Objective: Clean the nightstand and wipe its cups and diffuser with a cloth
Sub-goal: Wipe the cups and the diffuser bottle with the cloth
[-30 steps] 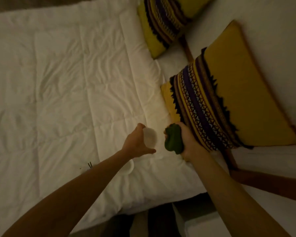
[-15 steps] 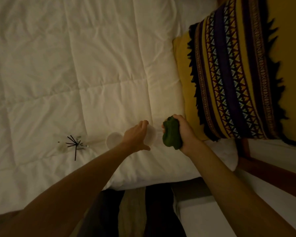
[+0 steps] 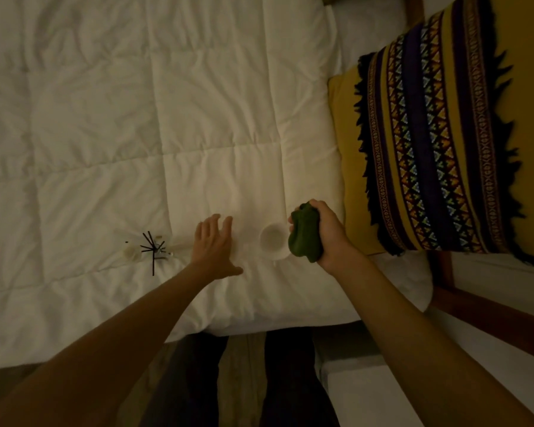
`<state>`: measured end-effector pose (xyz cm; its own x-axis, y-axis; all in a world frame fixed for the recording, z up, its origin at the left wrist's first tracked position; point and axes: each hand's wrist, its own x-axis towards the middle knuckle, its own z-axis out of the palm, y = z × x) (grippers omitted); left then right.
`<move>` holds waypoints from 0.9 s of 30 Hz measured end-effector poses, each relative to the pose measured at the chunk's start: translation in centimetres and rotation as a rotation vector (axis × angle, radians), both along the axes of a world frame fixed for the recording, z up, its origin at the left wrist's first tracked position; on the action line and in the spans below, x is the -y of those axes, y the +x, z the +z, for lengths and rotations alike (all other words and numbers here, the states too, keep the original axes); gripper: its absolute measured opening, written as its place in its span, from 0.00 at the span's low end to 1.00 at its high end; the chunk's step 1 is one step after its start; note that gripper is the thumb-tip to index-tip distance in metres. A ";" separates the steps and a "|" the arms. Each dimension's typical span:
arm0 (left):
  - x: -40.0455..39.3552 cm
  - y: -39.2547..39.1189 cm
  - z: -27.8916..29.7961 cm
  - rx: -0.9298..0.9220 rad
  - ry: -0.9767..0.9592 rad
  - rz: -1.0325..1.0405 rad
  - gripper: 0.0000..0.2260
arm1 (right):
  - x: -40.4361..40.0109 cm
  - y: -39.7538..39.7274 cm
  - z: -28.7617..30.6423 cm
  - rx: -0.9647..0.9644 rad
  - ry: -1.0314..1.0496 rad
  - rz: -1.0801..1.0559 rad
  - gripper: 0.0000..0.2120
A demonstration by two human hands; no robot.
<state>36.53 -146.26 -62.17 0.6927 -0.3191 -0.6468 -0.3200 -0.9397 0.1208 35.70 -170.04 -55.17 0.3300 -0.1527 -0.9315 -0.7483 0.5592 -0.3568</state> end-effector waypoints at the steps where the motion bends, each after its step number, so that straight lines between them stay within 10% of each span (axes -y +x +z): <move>1: -0.4 -0.4 0.1 -0.046 0.009 0.039 0.56 | -0.4 -0.1 -0.1 0.003 0.006 -0.005 0.19; 6: -0.5 -0.5 1.6 -0.091 -0.090 0.175 0.38 | -1.3 -0.9 1.0 -0.006 0.014 0.018 0.18; 27: 0.0 10.8 29.8 -0.055 -0.985 0.434 0.38 | -3.1 4.4 25.4 0.488 -0.054 -0.222 0.22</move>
